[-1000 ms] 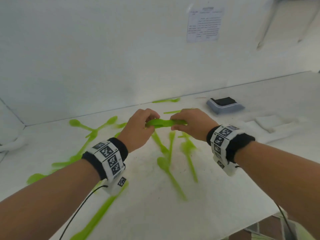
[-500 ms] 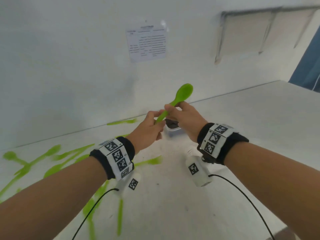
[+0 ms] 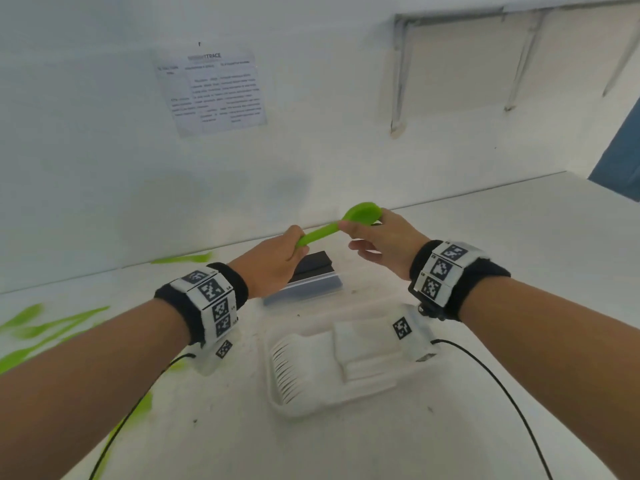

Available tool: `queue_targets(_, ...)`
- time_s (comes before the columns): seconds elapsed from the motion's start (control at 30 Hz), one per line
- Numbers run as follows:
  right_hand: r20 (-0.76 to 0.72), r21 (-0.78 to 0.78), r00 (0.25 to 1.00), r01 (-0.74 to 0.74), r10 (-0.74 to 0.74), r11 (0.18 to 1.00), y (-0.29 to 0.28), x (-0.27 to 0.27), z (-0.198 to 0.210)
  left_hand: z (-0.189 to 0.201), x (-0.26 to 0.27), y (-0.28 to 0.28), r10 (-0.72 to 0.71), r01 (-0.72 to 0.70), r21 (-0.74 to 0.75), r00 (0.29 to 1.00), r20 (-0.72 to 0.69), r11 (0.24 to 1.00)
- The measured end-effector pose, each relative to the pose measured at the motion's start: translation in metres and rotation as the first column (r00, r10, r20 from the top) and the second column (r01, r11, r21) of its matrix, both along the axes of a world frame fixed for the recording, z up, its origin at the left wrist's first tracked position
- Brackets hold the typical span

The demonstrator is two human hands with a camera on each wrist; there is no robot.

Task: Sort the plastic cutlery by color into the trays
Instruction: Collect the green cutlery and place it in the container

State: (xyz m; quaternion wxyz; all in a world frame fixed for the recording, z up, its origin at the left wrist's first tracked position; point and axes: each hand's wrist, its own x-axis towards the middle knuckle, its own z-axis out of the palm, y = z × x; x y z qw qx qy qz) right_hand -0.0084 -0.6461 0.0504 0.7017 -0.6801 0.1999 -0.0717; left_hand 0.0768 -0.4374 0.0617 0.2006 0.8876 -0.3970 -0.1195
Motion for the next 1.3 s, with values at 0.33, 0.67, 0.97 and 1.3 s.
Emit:
queue_targets(0.33, 0.074, -0.134, 0.982, -0.161, 0.172, 0.978, -0.037, 0.026, -0.008, -0.009, 0.023, -0.021, 0.057, -0.052, 0.074, 0.997, -0.055, 0.996)
queue_targets(0.67, 0.062, -0.488, 0.979, -0.141, 0.195, 0.862, -0.068, 0.058, -0.025, -0.010, 0.056, -0.043, -0.040, 0.047, 0.145, 0.998, -0.050, 0.988)
queue_targets(0.97, -0.331, -0.873, 0.911, -0.394, 0.246, 0.288, -0.100, 0.074, -0.046, -0.040, 0.081, -0.068, -0.123, 0.071, 0.353, 0.984, 0.129, 0.933)
queue_targets(1.3, -0.339, -0.932, 0.929, -0.353, 0.149, 0.078, -0.104, 0.096, -0.065, -0.047, 0.102, -0.092, -0.062, 0.037, 0.333, 0.996, 0.064, 0.942)
